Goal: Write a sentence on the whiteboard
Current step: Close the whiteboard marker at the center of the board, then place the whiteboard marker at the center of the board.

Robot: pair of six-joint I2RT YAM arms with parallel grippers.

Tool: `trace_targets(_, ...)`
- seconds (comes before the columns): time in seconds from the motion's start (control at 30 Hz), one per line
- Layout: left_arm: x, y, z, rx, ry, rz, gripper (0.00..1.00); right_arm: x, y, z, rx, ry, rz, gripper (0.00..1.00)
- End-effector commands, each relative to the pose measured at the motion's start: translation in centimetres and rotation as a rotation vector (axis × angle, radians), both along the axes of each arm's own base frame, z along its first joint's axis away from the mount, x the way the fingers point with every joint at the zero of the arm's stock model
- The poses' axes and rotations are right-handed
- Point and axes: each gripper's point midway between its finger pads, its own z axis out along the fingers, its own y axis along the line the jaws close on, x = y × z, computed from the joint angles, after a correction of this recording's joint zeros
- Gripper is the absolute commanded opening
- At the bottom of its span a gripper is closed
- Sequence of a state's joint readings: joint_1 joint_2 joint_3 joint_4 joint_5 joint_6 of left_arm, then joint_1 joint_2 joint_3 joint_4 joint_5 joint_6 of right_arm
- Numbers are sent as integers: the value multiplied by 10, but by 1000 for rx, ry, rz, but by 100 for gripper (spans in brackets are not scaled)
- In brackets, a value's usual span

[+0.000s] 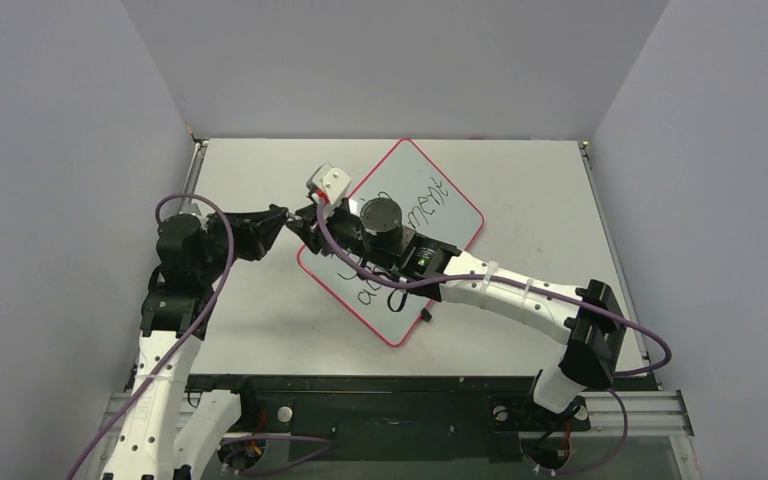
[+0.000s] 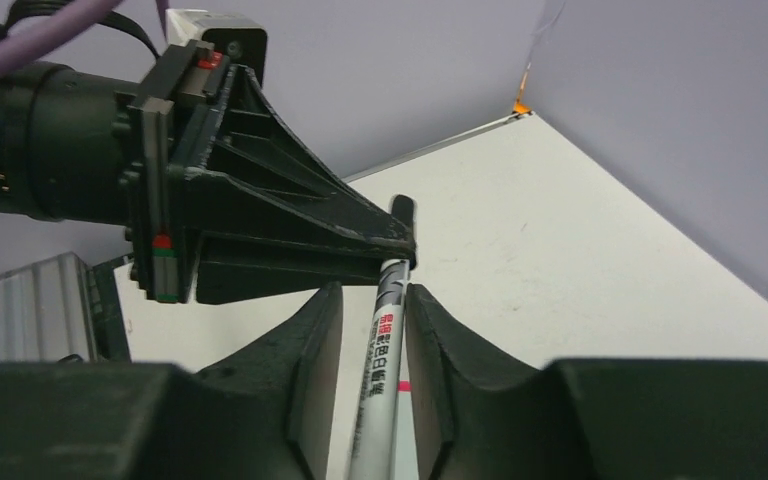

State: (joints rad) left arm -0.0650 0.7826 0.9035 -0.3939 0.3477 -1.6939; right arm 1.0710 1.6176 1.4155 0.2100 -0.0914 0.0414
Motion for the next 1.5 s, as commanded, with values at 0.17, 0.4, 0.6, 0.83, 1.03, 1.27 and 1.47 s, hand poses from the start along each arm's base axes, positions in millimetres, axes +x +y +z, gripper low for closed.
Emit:
trace_targets(0.17,12,8,-3,33,-37,29,0,-30,-22,32,37,0,6,70)
trace_targets(0.4,13,36,-6,74,-24,85,0,-26,-57,40,3,-7,-91,81)
trace_targets(0.6,6,78,-2,266,-23,104,0,-17,-106,46,-38,-12,-235,83)
trace_targets(0.83,-8,113,-40,629,145,36,0,-5,-149,37,-107,14,-361,83)
trace_targets(1.03,-17,144,-75,931,239,-53,0,16,-188,24,-82,109,-479,83)
trace_targets(1.27,-9,134,-146,994,308,-180,0,22,-214,3,-86,157,-552,83)
trace_targets(1.47,5,95,-202,1056,346,-297,0,21,-228,-11,-108,179,-595,82)
